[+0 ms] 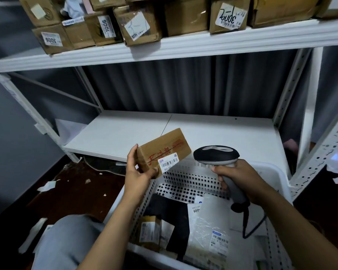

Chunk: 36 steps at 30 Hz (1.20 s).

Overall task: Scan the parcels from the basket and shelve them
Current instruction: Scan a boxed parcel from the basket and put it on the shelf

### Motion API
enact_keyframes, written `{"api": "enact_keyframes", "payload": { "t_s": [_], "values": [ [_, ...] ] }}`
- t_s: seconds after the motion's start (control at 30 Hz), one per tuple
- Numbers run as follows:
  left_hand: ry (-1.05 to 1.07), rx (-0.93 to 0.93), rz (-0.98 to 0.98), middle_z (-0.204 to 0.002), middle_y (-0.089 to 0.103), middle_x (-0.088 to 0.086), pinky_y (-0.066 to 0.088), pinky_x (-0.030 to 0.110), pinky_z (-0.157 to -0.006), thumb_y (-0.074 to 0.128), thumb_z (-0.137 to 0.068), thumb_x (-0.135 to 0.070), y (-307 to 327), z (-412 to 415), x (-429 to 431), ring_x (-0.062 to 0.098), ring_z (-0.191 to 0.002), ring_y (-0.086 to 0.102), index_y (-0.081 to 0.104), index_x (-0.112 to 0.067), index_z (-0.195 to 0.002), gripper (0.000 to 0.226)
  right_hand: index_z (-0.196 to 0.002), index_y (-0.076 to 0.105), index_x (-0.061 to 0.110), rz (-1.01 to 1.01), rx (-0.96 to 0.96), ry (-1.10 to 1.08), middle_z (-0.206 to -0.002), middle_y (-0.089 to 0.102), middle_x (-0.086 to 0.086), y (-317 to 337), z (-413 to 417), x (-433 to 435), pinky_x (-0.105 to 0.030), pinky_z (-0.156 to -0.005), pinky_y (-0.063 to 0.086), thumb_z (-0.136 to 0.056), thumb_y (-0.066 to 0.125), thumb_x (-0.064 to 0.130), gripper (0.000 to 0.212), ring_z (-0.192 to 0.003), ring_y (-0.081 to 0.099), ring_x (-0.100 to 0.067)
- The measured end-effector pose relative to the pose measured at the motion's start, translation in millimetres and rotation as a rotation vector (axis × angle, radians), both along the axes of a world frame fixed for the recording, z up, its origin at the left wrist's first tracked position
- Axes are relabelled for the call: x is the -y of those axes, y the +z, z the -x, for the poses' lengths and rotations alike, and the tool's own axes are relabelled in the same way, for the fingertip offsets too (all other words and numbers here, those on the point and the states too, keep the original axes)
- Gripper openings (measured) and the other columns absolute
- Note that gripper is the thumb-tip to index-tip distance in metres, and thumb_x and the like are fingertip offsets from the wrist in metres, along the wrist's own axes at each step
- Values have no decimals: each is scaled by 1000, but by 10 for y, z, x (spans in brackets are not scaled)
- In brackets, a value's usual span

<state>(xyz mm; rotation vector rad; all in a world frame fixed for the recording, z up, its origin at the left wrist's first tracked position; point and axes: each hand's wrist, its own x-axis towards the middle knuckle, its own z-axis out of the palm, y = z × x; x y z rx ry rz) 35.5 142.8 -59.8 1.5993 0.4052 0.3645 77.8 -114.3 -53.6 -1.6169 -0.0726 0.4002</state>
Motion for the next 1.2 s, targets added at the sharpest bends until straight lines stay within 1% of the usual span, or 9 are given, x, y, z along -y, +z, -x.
{"api": "enact_keyframes", "payload": {
  "t_s": [0.13,0.27,0.4,0.6,0.77,0.87,0.93,1.07,1.2],
  "values": [
    [18,19,-21,-136,49,4,51,50,-95,67,-72,18,-31,2,-12,21,-111,59,43,-65,-109,93,-66,59,2,42,5,21,-54,57,-10,50,-10,87,-28,-48,46,-89,64,9,25,-45,52,-20],
    [22,24,-18,-132,50,2,52,48,-95,67,-72,18,-29,-6,21,17,-105,60,42,-59,-111,91,-69,60,1,77,9,34,-56,57,-11,75,-9,139,-26,-46,45,-88,63,9,21,-45,52,-20],
    [-4,7,-17,-136,48,5,51,51,-95,67,-72,19,-31,-19,65,13,-101,60,40,-50,-123,89,-67,60,2,95,27,43,-55,58,-11,94,-17,158,-25,-47,45,-88,64,10,23,-45,53,-20],
    [-14,12,-21,-130,51,0,51,52,-95,67,-73,17,-41,-37,94,18,-106,61,41,-60,-113,90,-65,59,2,111,40,35,-55,56,-11,98,-37,162,-26,-47,45,-87,65,9,24,-45,52,-21],
    [-38,-2,-33,-134,50,1,51,50,-95,69,-75,12,-4,-54,111,17,-108,59,37,-49,-129,87,-65,59,2,136,53,15,-51,57,-7,153,-36,172,-26,-46,45,-87,66,10,25,-44,53,-18],
    [-44,12,-32,-121,52,-11,55,44,-90,72,-77,5,59,-35,140,17,-106,59,36,-41,-133,81,-65,60,3,126,79,-19,-47,58,-3,181,-12,189,-26,-47,46,-88,66,11,25,-42,54,-16],
    [-60,-7,-43,-122,49,-12,55,40,-89,73,-79,-3,117,-22,185,18,-108,57,35,-38,-137,77,-69,62,1,97,106,-69,-51,61,-5,210,28,217,-27,-50,50,-88,67,12,22,-46,57,-17],
    [-141,-74,24,-128,49,-10,57,45,-87,73,-82,-15,265,-43,308,23,-110,61,40,-40,-132,65,-90,69,4,-15,130,-255,-66,72,-6,200,196,337,-27,-60,56,-86,70,8,6,-61,67,-20],
    [-259,-53,132,-135,53,-5,60,37,-75,65,-89,-14,495,-88,543,18,-94,70,39,-31,-143,62,-103,72,14,-63,143,-376,-90,77,-3,281,336,458,-40,-86,55,-81,75,13,22,-88,72,-22]
  ]
}}
